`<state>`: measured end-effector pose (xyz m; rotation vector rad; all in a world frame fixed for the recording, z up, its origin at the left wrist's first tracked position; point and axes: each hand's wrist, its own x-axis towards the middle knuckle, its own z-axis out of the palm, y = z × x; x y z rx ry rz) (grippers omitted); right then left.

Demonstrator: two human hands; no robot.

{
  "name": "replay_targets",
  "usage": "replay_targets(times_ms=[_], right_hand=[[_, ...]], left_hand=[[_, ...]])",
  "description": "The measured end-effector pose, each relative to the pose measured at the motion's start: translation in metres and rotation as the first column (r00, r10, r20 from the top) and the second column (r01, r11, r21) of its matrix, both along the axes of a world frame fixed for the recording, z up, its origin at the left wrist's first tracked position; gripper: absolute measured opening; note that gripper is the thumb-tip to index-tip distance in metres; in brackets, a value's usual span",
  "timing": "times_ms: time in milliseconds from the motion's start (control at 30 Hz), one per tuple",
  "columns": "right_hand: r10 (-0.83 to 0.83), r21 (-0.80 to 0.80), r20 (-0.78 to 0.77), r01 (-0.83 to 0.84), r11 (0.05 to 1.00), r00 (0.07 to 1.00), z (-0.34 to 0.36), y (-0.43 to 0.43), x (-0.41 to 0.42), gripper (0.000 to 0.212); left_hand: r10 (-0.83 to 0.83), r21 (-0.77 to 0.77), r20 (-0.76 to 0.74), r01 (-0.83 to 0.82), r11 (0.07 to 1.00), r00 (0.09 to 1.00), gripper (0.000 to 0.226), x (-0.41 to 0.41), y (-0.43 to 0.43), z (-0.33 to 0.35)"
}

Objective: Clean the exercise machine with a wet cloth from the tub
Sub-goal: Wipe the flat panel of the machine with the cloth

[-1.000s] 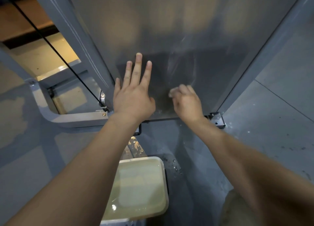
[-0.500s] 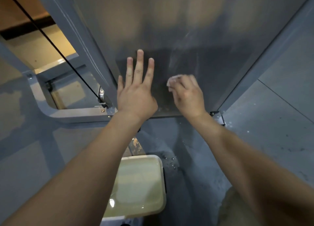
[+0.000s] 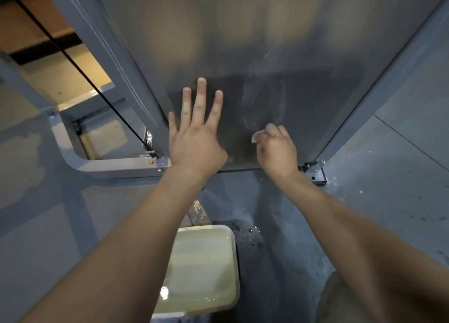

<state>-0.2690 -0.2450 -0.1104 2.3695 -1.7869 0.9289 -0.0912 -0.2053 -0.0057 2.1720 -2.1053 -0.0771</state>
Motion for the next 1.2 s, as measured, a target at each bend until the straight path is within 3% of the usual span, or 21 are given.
replay_targets(times_ms=[133, 200, 300, 367, 500, 700, 867, 933, 1033, 1200], right_hand=[[0.128, -0.241, 0.096, -0.102, 0.965, 0.987, 0.047, -0.012, 0.024, 0.018], [0.115, -0.180, 0.054, -0.104, 0.978, 0.992, 0.028, -0.009, 0.010, 0.017], [-0.026, 0.023, -0.001, 0.026, 0.999, 1.000, -0.001, 0.002, -0.028, 0.025], [-0.046, -0.026, 0.070, 0.048, 0.999, 0.996, 0.020, -0.004, -0.039, 0.026], [0.029, -0.300, 0.209, 0.036, 0.953, 0.978, 0.076, -0.018, -0.038, 0.027], [0.050, -0.144, 0.092, -0.036, 0.989, 0.995, 0.049, -0.001, -0.032, 0.025], [0.121, -0.439, 0.291, 0.020, 0.898, 0.949, 0.133, -0.023, -0.015, 0.025], [0.131, -0.402, 0.218, -0.034, 0.915, 0.967, 0.112, -0.018, -0.009, 0.027], [0.161, -0.214, 0.076, -0.142, 0.966, 0.984, 0.083, 0.000, -0.004, 0.023], [0.224, -0.508, 0.260, -0.064, 0.859, 0.939, 0.153, -0.019, 0.017, 0.022]], left_hand=[[0.002, 0.009, -0.001, -0.002, 1.000, 1.000, 0.111, -0.001, 0.000, -0.001], [0.006, 0.016, 0.003, -0.006, 1.000, 1.000, 0.111, -0.002, 0.001, 0.001], [0.007, 0.018, 0.011, -0.007, 1.000, 1.000, 0.108, 0.000, 0.004, 0.006], [-0.005, 0.006, 0.017, 0.005, 1.000, 1.000, 0.105, 0.002, 0.005, 0.006], [-0.005, 0.021, 0.003, 0.005, 1.000, 1.000, 0.104, 0.001, 0.003, 0.005], [-0.007, 0.029, -0.023, 0.007, 1.000, 1.000, 0.105, -0.002, 0.005, 0.007], [-0.033, 0.003, -0.029, 0.033, 0.999, 0.999, 0.106, 0.004, 0.006, 0.006], [-0.045, 0.007, -0.034, 0.045, 0.999, 0.998, 0.106, 0.006, 0.006, 0.008], [-0.056, 0.020, -0.037, 0.057, 0.998, 0.998, 0.103, 0.008, 0.010, 0.012], [-0.101, 0.065, -0.018, 0.102, 0.993, 0.995, 0.095, 0.019, 0.013, 0.022]])
